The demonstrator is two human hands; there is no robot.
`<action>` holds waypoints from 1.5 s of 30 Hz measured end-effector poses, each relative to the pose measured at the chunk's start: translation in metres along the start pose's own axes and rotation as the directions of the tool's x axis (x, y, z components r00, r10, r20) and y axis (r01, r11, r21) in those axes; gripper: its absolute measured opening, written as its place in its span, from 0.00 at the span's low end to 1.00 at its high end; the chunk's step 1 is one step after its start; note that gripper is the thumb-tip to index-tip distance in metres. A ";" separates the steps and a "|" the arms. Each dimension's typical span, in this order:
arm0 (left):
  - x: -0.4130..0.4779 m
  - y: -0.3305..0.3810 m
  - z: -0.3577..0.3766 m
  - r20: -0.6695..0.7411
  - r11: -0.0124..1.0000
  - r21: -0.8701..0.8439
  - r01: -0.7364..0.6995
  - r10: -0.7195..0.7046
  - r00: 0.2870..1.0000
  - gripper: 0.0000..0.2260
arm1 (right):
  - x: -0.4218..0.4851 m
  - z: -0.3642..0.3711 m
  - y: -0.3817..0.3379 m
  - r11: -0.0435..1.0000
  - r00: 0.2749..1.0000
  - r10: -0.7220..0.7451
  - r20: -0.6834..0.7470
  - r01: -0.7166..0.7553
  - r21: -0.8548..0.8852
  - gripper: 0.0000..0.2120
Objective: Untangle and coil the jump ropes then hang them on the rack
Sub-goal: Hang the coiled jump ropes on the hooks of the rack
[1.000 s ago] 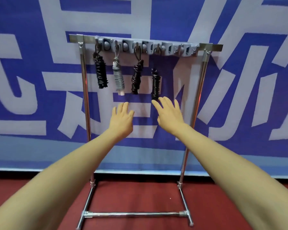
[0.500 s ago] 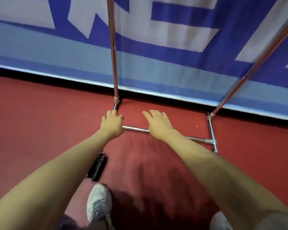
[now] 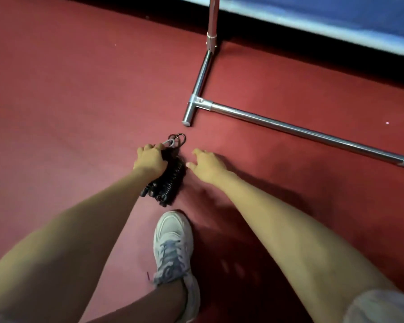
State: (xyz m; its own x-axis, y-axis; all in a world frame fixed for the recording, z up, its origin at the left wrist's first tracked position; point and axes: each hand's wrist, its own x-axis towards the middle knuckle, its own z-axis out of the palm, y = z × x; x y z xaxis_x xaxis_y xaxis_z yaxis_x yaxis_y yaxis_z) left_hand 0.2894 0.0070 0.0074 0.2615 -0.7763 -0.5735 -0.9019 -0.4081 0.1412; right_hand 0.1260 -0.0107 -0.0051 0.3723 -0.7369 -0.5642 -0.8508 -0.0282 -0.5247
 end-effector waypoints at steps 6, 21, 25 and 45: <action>0.008 0.002 0.011 -0.076 0.998 -0.059 -0.009 0.005 0.997 0.24 | 0.024 0.034 -0.029 0.966 0.992 0.116 0.040 -0.122 0.227 0.18; -0.013 0.093 0.027 0.153 0.959 -0.273 -0.075 0.120 0.981 0.25 | -0.032 -0.026 0.085 0.639 0.917 0.399 0.014 -0.289 0.713 0.15; -0.022 0.133 0.051 0.223 0.959 -0.268 -0.087 0.150 0.963 0.22 | -0.059 -0.055 0.138 0.610 0.889 0.457 0.021 -0.331 0.720 0.11; -0.178 0.240 -0.054 -0.190 0.551 -0.660 -0.511 0.536 0.823 0.15 | -0.234 -0.196 0.126 0.841 0.614 0.292 -0.733 0.200 0.502 0.12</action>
State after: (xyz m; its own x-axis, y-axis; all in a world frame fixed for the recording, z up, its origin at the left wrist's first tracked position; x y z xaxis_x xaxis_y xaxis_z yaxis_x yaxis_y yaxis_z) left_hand 0.0447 0.0211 0.1869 -0.2030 -0.9485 -0.2430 -0.4039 -0.1449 0.9032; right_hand -0.1415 0.0254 0.1856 -0.2919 -0.9559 -0.0320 -0.4553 0.1683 -0.8743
